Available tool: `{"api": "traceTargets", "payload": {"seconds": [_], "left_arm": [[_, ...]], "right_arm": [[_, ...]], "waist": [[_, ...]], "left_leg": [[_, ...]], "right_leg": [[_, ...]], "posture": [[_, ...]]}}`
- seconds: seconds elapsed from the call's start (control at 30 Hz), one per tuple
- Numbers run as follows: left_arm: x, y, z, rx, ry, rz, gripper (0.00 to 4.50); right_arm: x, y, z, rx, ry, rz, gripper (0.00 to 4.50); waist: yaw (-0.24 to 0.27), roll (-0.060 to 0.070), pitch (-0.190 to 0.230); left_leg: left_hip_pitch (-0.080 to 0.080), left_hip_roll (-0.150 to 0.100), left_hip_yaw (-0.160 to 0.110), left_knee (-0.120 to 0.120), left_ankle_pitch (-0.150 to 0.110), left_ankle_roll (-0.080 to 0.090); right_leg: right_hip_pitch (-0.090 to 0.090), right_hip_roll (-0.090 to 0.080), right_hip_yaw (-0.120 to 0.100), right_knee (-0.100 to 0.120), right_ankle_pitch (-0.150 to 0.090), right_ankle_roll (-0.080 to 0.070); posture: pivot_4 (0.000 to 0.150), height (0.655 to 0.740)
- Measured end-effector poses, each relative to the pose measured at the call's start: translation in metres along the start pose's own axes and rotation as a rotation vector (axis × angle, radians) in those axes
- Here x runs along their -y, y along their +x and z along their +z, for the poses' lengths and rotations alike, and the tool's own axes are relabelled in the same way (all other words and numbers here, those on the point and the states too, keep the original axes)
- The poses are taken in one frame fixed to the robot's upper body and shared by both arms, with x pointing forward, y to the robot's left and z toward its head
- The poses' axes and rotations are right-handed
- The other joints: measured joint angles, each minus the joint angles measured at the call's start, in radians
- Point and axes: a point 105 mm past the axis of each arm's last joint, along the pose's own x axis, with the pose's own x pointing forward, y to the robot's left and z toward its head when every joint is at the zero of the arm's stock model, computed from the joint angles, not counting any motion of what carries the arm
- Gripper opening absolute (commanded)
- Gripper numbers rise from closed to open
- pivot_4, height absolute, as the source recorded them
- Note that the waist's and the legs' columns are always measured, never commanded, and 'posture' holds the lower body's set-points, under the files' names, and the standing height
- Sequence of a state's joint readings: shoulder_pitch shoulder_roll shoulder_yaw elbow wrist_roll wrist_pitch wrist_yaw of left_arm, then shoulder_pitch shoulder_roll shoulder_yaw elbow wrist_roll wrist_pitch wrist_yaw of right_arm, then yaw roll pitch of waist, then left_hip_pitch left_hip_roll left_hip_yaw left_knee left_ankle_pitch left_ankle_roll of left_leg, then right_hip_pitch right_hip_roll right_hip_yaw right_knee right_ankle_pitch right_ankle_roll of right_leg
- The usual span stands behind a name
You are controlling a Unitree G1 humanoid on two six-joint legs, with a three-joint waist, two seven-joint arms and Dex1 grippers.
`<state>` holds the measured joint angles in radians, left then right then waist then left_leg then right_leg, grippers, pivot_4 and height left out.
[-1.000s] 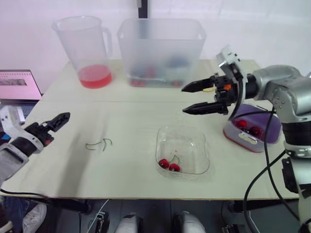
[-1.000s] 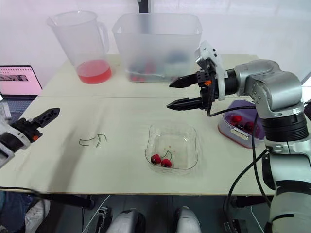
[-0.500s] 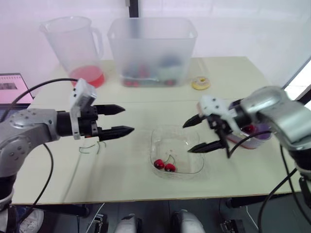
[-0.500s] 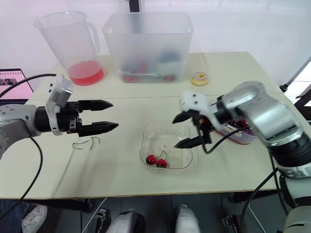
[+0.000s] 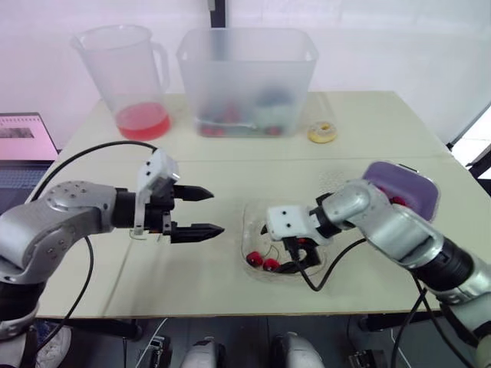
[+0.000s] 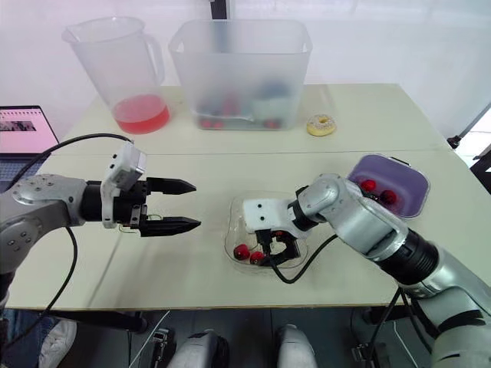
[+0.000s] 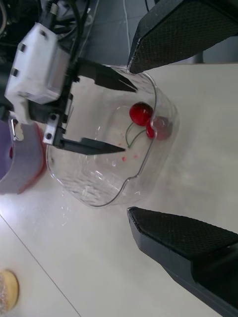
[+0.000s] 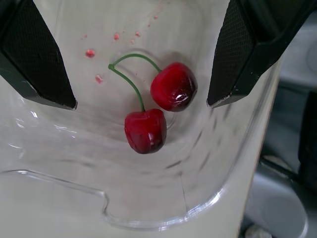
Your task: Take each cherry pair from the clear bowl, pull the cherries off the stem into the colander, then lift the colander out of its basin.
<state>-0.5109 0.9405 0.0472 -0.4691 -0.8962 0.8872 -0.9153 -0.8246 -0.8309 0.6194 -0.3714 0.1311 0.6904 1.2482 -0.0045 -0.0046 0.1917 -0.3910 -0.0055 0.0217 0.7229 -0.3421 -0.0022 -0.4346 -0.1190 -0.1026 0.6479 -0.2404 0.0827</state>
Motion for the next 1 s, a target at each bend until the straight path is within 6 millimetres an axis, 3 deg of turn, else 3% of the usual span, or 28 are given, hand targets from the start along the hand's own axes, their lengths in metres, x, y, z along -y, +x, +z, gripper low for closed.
{"api": "traceTargets", "payload": {"seconds": [0.17,0.43,0.63,0.8,1.0], "left_arm": [[0.008,0.004,0.001,-0.005,0.012,0.001,4.49],[0.007,0.006,-0.002,-0.007,-0.010,0.032,4.49],[0.007,0.007,0.004,0.007,0.009,0.031,4.49],[0.007,0.008,0.005,0.009,0.011,0.025,4.49],[0.005,0.011,0.002,0.000,0.011,0.025,4.49]], "right_arm": [[0.005,0.011,-0.008,-0.041,-0.048,-0.010,4.50],[0.018,0.012,-0.024,-0.097,-0.062,-0.052,4.50],[0.021,0.009,-0.023,-0.093,-0.063,-0.065,4.50],[0.019,-0.001,-0.017,-0.057,0.046,-0.059,4.50],[0.016,0.000,-0.022,-0.058,0.162,-0.072,4.50]], "waist": [[-0.003,0.000,0.000],[-0.003,0.000,0.000],[-0.004,0.000,0.000],[-0.003,0.000,0.000],[-0.004,0.000,0.000]], "left_leg": [[0.000,0.000,0.000,0.000,0.000,0.000],[0.000,0.000,0.000,0.000,0.000,0.000],[0.000,0.000,0.000,0.000,0.000,0.000],[0.000,0.000,0.000,0.000,0.000,0.000],[0.000,0.000,0.000,0.001,0.000,0.000]], "right_leg": [[0.000,0.000,0.000,0.000,0.000,0.000],[0.000,0.000,0.000,0.000,0.000,0.000],[0.000,0.000,0.000,0.000,0.000,0.000],[0.000,0.000,0.000,0.000,0.000,0.000],[0.000,0.000,0.000,0.000,0.000,0.000]], "posture": [[0.150,0.6886],[0.150,0.6886],[0.150,0.6886],[0.150,0.6886],[0.150,0.6886]]}}
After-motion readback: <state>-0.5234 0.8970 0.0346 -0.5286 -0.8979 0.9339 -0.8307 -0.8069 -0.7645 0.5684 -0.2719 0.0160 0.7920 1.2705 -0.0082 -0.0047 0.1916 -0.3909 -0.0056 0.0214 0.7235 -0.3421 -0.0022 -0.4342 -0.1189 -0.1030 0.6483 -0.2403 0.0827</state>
